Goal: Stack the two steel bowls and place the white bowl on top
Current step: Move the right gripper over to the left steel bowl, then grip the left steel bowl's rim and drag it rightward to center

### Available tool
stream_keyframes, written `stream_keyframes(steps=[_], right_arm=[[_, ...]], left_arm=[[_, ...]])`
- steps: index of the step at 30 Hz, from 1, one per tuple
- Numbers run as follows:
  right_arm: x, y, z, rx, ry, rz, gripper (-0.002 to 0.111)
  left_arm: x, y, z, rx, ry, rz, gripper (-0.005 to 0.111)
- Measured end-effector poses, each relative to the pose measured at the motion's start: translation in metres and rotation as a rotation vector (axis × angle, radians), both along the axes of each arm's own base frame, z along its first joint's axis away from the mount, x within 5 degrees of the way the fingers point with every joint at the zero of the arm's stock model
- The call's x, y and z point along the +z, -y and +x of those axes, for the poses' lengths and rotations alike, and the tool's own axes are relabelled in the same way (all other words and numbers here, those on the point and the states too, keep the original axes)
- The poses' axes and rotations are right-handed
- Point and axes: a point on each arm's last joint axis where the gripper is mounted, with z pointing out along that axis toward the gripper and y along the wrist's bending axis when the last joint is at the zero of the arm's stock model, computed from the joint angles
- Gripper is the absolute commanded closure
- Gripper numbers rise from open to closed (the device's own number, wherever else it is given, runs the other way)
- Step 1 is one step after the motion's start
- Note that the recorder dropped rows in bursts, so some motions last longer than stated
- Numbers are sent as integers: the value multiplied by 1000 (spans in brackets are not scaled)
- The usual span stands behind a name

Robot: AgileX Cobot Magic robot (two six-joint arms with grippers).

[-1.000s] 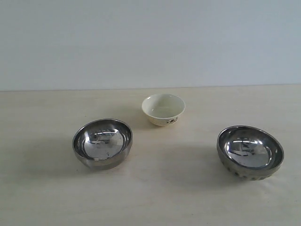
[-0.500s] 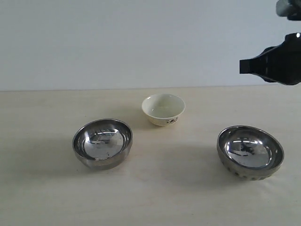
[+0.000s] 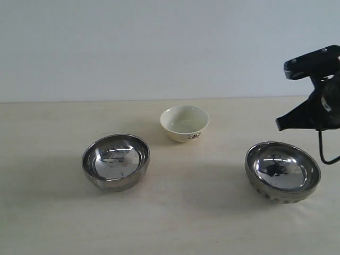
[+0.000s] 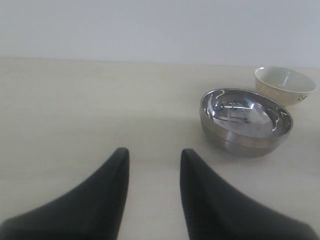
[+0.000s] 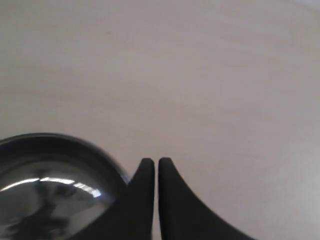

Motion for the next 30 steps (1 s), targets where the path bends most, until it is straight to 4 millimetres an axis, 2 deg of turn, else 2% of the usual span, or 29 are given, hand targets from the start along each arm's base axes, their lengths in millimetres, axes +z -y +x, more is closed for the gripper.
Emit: stream_keyframes(steps=[5,9,11,15,16,18,23,25,26,30], right_arm=[[23,-29,3,172,-147,208,108],[40,-58,-2,361,-220,423,105],[44,-74,-6,456,-214,478,94],[47,-109,-15,567,-161,499,58],[47,-121,-18,581,-148,510,56],[43,-149,-22,586,-109,547,57],[24,-194,-25,631,-151,569,56],[6,-218,-23,651,-194,565,45],[-3,-228,-19,653,-210,564,44],[-24,-239,-5,612,-218,567,44]], left_arm=[[0,0,0,0,0,0,74],[0,0,0,0,0,0,74],[0,0,0,0,0,0,74],[0,0,0,0,0,0,74],[0,0,0,0,0,0,74],[0,0,0,0,0,0,74],[0,0,0,0,0,0,74],[0,0,0,0,0,0,74],[0,0,0,0,0,0,74],[0,0,0,0,0,0,74]])
